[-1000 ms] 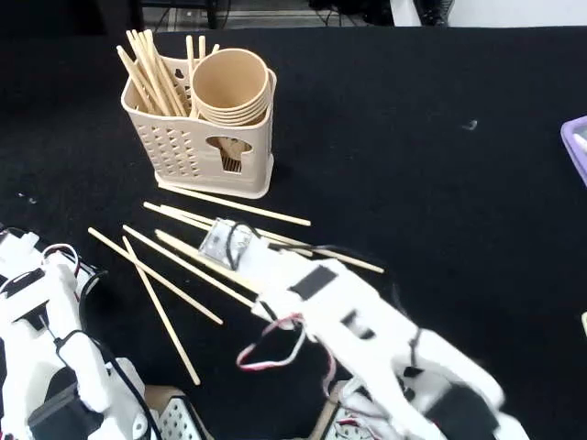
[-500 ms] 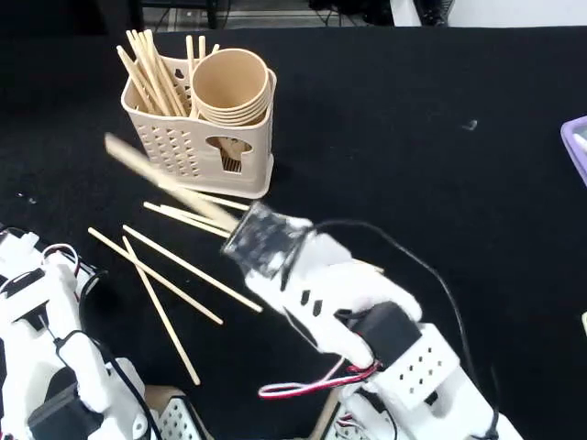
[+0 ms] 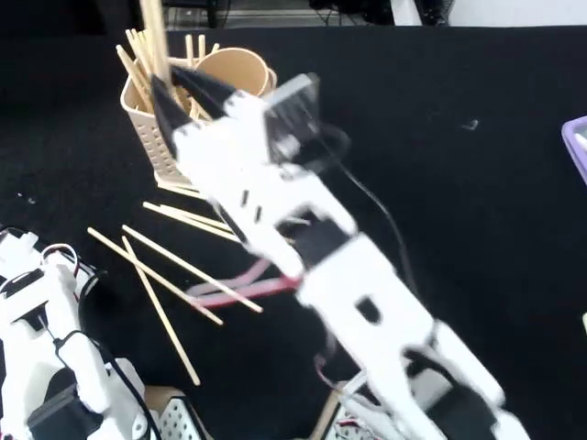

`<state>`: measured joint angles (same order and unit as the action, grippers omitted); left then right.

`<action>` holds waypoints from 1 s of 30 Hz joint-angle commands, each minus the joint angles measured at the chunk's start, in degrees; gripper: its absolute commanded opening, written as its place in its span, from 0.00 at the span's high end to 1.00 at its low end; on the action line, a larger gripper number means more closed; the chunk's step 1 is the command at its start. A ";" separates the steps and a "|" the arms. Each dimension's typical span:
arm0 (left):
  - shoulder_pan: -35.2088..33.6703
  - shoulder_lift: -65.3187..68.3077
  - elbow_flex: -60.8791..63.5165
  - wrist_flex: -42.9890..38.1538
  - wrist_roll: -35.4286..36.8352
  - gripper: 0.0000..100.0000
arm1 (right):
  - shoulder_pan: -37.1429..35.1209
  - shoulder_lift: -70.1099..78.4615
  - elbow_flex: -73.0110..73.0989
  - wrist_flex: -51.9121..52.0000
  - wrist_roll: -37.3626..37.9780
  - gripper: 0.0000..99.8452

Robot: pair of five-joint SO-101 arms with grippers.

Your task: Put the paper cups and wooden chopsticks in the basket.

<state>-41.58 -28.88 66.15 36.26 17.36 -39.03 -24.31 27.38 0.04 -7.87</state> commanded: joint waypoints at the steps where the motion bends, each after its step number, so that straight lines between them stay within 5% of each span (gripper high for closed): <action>1: -0.04 -1.67 -0.13 -0.70 0.44 0.83 | -0.18 12.44 -14.29 -1.93 -0.79 0.99; 9: -0.04 -1.67 -0.13 -0.70 0.44 0.83 | 5.27 29.67 -25.36 -1.93 -0.79 0.99; 30: -0.04 -1.67 -0.13 -0.70 0.44 0.83 | 5.36 31.16 -14.64 -2.37 -0.70 0.99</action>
<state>-41.58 -28.88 66.15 36.26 17.36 -34.90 6.46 11.74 -2.07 -7.87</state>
